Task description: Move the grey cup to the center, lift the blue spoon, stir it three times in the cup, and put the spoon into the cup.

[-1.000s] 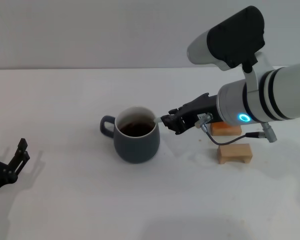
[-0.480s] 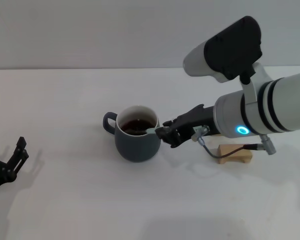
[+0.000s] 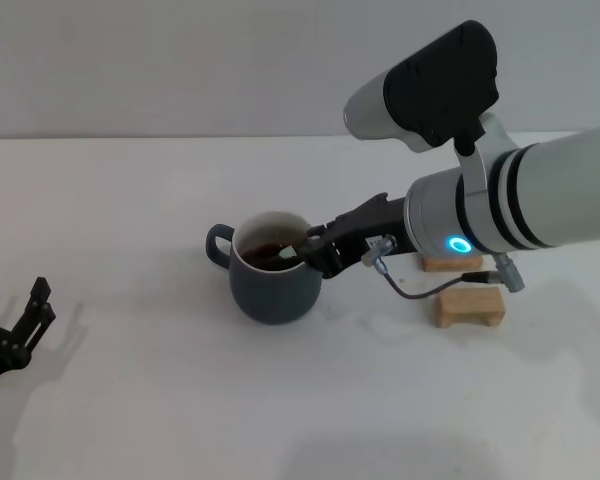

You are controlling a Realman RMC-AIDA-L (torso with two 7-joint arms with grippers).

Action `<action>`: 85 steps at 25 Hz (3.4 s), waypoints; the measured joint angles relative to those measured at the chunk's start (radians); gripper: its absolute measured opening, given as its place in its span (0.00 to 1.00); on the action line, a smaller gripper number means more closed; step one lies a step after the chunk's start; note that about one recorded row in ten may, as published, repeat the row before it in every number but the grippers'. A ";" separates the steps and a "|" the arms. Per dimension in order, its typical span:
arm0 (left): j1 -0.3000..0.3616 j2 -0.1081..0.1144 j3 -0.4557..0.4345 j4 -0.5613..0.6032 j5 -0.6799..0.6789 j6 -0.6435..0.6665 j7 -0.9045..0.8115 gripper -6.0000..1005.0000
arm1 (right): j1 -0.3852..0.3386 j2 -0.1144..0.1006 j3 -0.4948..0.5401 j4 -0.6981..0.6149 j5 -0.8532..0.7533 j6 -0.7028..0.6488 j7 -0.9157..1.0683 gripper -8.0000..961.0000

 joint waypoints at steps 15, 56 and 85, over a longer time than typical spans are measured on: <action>0.002 0.000 0.003 0.000 0.001 0.002 0.000 0.86 | -0.016 -0.004 0.028 -0.024 -0.065 -0.024 -0.025 0.18; -0.003 0.000 -0.003 0.000 -0.002 0.005 0.000 0.86 | -0.089 -0.002 0.007 0.040 -0.025 -0.221 -0.096 0.33; -0.014 0.003 -0.080 0.032 -0.007 0.026 0.000 0.86 | -0.647 0.002 -0.766 -0.805 0.397 -2.583 -0.158 0.55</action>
